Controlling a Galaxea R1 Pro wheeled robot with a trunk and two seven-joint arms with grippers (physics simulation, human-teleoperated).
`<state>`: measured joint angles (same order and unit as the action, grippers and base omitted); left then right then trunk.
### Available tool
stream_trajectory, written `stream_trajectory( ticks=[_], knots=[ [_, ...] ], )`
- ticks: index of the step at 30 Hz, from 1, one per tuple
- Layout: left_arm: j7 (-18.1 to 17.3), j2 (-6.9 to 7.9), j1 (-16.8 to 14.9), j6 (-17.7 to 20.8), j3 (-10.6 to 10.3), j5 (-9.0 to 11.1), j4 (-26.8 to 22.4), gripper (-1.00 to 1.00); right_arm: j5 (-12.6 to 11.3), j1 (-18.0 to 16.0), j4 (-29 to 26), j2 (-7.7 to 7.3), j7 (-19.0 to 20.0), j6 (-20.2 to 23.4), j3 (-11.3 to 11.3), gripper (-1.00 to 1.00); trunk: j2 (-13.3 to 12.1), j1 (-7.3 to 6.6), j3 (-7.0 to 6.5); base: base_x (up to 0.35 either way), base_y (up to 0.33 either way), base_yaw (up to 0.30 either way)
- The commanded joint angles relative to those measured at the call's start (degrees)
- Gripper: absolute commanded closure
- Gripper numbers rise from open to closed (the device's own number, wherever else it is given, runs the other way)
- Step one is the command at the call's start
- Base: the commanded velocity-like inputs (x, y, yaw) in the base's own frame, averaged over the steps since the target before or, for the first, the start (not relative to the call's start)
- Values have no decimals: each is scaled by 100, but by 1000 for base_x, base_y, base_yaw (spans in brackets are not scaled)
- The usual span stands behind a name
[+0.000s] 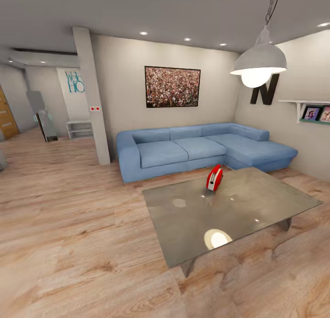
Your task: Turn on the radio receiver that's on the table in the living room.
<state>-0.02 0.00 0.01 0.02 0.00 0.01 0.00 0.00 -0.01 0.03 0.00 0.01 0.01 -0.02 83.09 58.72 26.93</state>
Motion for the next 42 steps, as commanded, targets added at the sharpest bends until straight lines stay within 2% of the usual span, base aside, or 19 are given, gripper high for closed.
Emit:
stream_trajectory(
  ticks=[1, 13, 16, 23, 29, 30, 34, 38, 41, 42],
  knots=[
    [-16, -33, 33, 18, -1, 9, 33, -100, -2, -32, 30, 33, 8, 9, -14, -100, -1, 1, 0, 0, 0, 0],
    [-16, -419, 60, 0, -21, 15, 50, -100, -10, -380, 90, 419, -6, -35, -16, -100, -1, 1, 0, 0, 0, 0],
    [-16, -499, 60, -12, -35, 16, -40, -100, 3, -384, 52, 407, -8, -132, 9, -100, -1, 1, 0, 0, 0, 0],
    [-2, -515, 60, -226, -57, -11, -266, -100, 16, -430, -175, 182, 20, -257, -8, -100, -1, 1, 0, 0, 0, 0],
    [41, -441, 60, -285, -53, -57, -459, -100, 200, -462, -369, -11, -16, -213, -13, -100, -1, 1, 0, 26, -19, 0],
    [44, -436, 60, -289, -53, -57, -2696, -100, 420, -462, -3229, -760, -105, -216, -20, -100, -1, 1, 0, 185, -141, 0],
    [47, -431, 60, -340, -36, -58, -3024, -100, 527, -462, -3316, -794, -372, -254, -27, -100, -1, 1, 0, 224, -175, 0],
    [129, -393, 60, -363, 16, -49, -3102, -100, 553, -463, -3310, -806, -422, -262, -32, -100, -1, 1, 0, 268, -186, 0],
    [333, -186, 60, -363, 166, -1, -3125, -100, 555, -462, -3303, -810, -438, -264, -29, -100, -1, 1, 0, 298, -151, 0],
    [347, -171, 60, -363, 176, 2, -3127, -100, 555, -463, -3302, -812, -439, -264, -30, -100, -1, 1, 0, 310, -113, 0]
  ],
)
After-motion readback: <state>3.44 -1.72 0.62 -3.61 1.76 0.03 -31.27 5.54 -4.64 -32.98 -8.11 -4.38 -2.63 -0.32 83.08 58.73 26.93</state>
